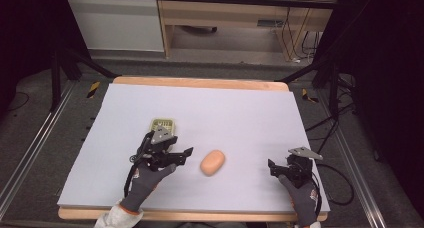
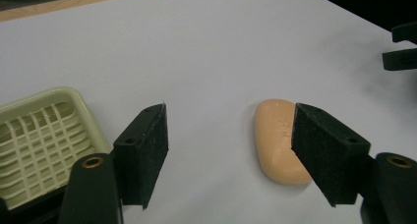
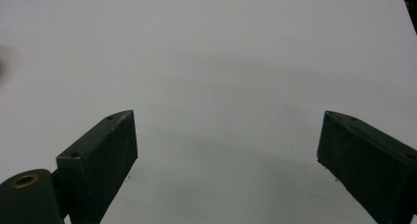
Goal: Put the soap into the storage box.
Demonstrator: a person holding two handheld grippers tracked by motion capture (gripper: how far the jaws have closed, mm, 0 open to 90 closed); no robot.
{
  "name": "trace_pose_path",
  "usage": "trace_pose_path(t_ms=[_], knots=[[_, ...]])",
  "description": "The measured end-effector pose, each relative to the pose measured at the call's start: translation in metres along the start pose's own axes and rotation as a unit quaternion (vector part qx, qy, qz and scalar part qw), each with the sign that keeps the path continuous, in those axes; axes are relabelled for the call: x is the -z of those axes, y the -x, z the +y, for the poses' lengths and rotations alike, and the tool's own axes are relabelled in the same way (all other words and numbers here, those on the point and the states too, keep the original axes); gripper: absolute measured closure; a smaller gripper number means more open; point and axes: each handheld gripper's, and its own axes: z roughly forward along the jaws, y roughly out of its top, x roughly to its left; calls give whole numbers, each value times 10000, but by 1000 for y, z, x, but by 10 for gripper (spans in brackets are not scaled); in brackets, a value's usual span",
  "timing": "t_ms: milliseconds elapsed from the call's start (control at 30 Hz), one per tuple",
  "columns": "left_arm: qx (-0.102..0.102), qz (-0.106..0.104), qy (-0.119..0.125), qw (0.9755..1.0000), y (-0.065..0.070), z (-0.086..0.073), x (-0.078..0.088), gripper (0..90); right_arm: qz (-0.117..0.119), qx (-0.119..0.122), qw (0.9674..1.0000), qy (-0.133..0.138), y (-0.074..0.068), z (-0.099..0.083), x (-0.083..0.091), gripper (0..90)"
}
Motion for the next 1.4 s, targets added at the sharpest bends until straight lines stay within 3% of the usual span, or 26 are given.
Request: trace_pose_path(t_ms=[1400], knots=[[-354, -280, -481, 9978, 32, 2, -35, 246, -6, 58, 10000, -68, -3, 1, -2, 84]])
